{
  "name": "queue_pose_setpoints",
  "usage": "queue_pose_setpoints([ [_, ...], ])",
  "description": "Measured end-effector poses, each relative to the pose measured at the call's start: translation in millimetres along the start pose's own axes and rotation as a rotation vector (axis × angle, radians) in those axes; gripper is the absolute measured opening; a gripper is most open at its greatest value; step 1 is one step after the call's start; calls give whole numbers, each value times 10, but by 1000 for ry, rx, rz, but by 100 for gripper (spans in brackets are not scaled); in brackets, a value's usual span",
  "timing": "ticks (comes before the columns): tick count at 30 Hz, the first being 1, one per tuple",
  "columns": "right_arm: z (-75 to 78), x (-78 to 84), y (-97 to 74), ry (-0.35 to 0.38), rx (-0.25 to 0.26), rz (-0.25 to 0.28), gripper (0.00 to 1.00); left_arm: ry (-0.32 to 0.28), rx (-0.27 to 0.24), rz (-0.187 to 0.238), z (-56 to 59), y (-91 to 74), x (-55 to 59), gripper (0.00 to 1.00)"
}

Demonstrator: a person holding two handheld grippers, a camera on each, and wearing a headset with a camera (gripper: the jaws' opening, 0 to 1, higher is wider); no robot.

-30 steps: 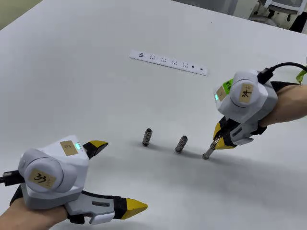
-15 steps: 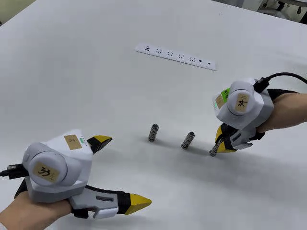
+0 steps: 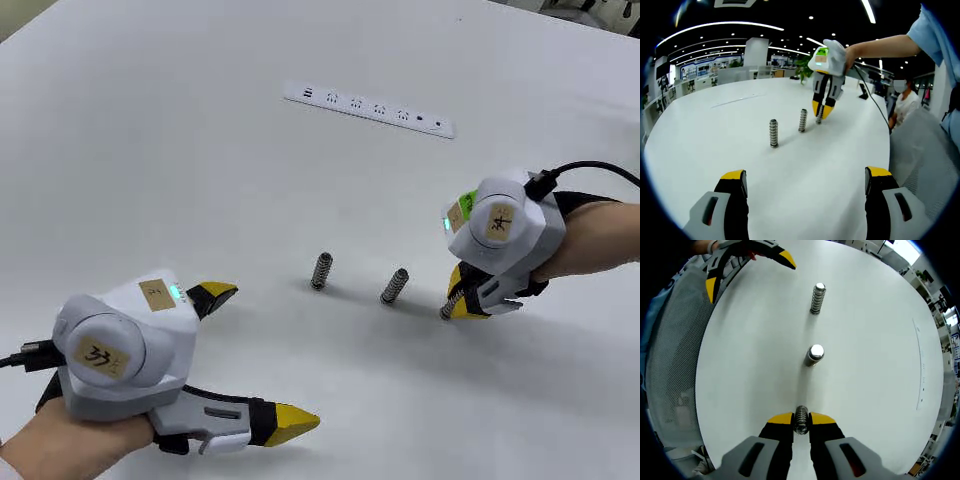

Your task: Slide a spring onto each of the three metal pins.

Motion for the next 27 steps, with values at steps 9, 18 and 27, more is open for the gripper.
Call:
queue_pose_setpoints([
  [9,-15,-7,-7,-11,3,18,18,3,-2,4,5,4,-32,100],
  [18,-3,-23,-90,-44,138,164,71,3,-11,13,9,-28,-53,100],
  [27,-248,110,-160,56,188,308,93,12,-25,17,-30,-83,-56,100],
])
Point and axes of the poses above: the centre of the closed fingertips' face, and the gripper's own axes: y roughly forward along the fingers, z roughly to its right, x roughly out of its underside, the point moved 6 cm from there along -y, roughly backward along the fingers, and after that the axes turned 11 degrees about -x, right-handed, at the moved point
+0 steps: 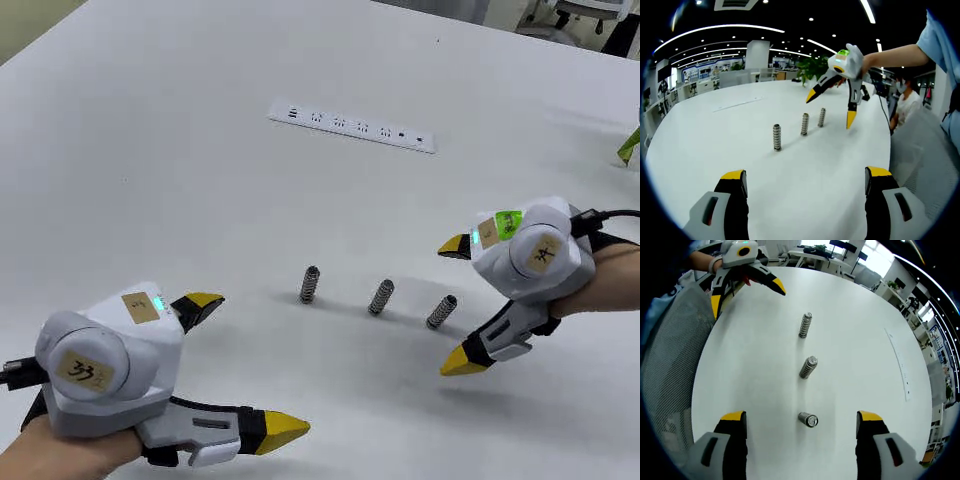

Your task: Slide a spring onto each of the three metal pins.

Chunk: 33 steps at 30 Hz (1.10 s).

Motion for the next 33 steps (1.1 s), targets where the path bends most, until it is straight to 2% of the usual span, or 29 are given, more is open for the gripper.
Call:
queue_pose_setpoints([
  [4,-101,76,-65,60,24,49,99,2,-7,2,-13,-34,-15,100],
  [12,-408,199,-250,177,104,155,99,7,-17,11,-2,-101,-56,100],
  [15,-573,256,-329,237,149,223,99,11,-23,11,15,-144,-71,100],
  [18,-679,355,-366,288,183,264,99,12,-26,12,20,-169,-67,100],
  [22,-831,414,-389,373,199,345,99,23,-28,0,31,-216,-70,100],
  [24,-893,423,-405,408,231,379,99,30,-34,-7,37,-246,-91,100],
  [26,-937,404,-436,428,255,436,99,19,-38,-6,36,-275,-122,100],
  [28,-982,365,-470,457,285,490,99,-12,-55,11,23,-301,-170,100],
  [31,-1028,332,-472,500,325,543,98,-26,-83,32,12,-343,-223,100],
  [33,-1071,302,-475,532,352,601,98,-31,-86,32,12,-361,-243,100],
])
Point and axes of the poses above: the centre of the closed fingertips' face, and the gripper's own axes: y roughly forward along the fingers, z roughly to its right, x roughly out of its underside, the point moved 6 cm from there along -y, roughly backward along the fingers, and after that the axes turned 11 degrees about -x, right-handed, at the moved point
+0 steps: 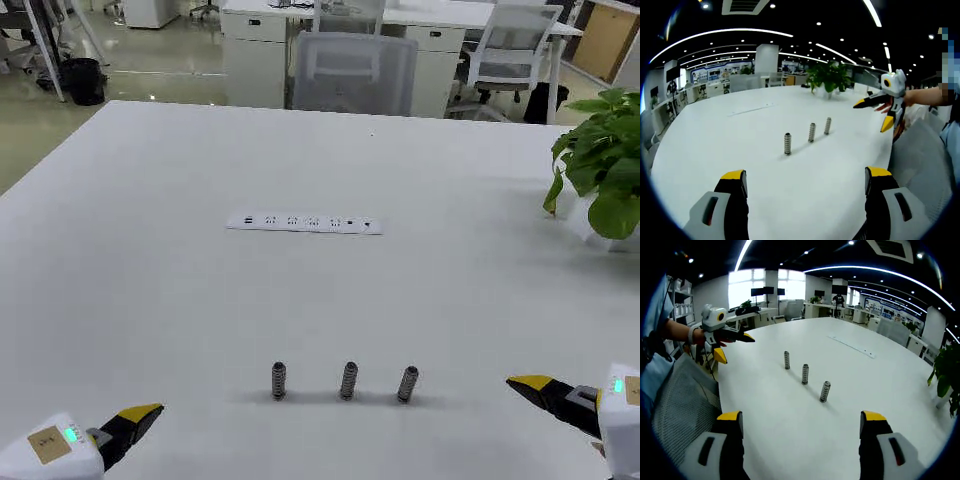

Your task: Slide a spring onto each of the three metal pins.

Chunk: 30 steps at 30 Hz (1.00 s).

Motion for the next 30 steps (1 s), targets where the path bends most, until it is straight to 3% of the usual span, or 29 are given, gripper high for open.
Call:
queue_pose_setpoints([
  [5,-113,145,-81,20,12,12,98,-12,-14,0,-8,9,-12,100],
  [12,-82,389,-189,105,67,52,98,-57,-39,1,2,14,-5,100],
  [20,-122,395,-216,134,93,95,98,-55,-31,1,50,42,-4,100],
  [30,-156,403,-195,127,112,101,98,-56,-7,-10,92,86,63,100],
])
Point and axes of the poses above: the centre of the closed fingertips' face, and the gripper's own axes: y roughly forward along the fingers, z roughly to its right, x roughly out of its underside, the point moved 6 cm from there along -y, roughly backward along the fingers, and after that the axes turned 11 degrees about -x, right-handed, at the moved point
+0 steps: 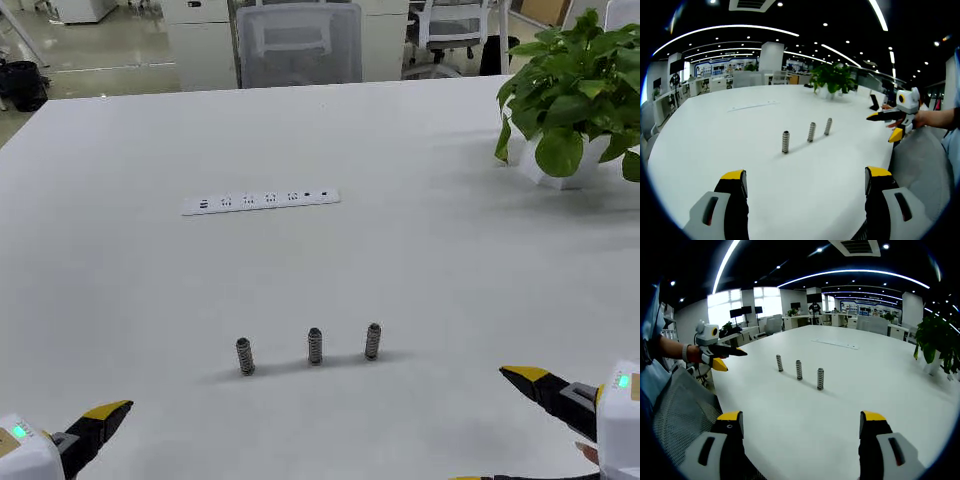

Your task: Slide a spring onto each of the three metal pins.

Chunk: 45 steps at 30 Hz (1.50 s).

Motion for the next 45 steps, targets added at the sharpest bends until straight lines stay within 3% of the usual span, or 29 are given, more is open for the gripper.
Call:
queue_pose_setpoints([
  [22,-17,2,28,-15,3,-3,97,8,28,-10,66,39,43,100],
  [31,-47,-8,35,-22,-11,-6,97,16,48,-36,93,56,74,100],
  [40,-50,-40,29,-22,-10,7,97,83,94,-78,173,87,70,100],
  [45,-56,-48,30,-29,-9,9,97,76,109,-81,196,79,49,100],
])
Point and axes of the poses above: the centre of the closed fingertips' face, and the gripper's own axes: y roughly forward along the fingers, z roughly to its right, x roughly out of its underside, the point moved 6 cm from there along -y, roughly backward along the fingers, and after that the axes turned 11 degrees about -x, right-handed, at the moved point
